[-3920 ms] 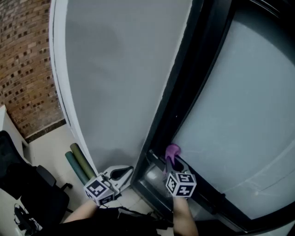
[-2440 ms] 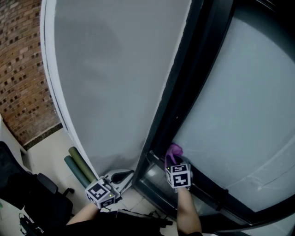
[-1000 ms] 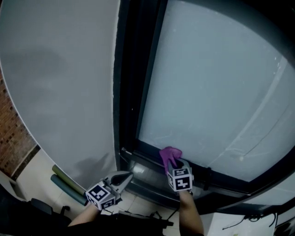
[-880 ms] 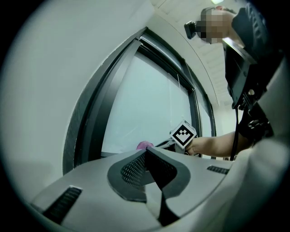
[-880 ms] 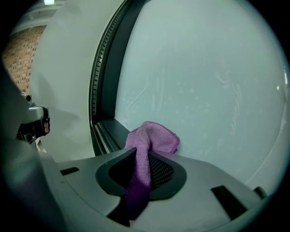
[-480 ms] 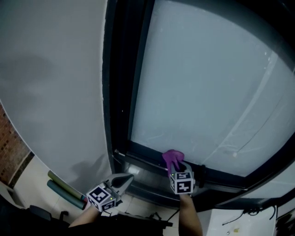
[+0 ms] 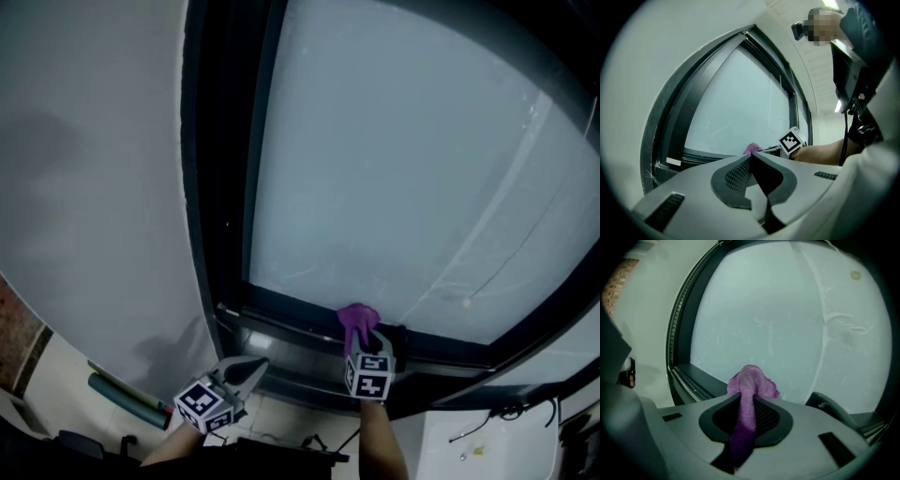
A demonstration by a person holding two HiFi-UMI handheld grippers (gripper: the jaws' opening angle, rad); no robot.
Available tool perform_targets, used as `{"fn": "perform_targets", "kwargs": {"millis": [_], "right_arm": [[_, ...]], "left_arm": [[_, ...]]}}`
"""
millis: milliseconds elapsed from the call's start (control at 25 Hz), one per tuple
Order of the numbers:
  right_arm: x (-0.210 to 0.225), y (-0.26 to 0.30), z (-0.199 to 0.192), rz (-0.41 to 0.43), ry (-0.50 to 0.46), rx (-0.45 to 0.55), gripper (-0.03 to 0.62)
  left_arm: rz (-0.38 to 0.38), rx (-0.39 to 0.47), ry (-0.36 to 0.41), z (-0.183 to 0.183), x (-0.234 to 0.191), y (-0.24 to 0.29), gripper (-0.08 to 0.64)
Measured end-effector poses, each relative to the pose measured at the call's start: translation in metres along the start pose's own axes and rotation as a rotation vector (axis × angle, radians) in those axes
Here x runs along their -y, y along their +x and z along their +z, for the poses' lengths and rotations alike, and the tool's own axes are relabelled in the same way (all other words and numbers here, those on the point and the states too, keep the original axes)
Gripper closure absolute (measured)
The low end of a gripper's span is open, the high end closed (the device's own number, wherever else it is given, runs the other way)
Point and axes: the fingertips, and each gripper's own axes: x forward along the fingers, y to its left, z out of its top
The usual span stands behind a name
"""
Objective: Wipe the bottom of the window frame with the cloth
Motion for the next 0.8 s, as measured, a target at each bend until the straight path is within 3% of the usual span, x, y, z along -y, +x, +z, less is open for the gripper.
{"fn": "perform_targets", "kwargs": {"millis": [320, 480, 640, 800], "right_arm": [[0.022, -0.009, -0.002, -0.093, 0.236, 0.073, 0.517], [0.025, -0.012, -0.006, -0.13, 0.31, 0.109, 0.517], [0.032, -0.015, -0.01, -0.137, 0.405, 0.133, 0.517], [0.036, -0.019, -0.014, -0.112, 0.582, 0.165, 0.517]], "left_arm": [[-0.027, -0.003, -0.038, -0.008, 0.001, -0.003, 0.558], [-0.042, -0.008, -0.04, -0.013, 0.002, -0.007, 0.558], [-0.043, 0.001, -0.048, -0.013, 0.0, -0.014, 0.558], [-0.013, 0.006, -0.035, -0.008, -0.009, -0.022, 0.558]]}}
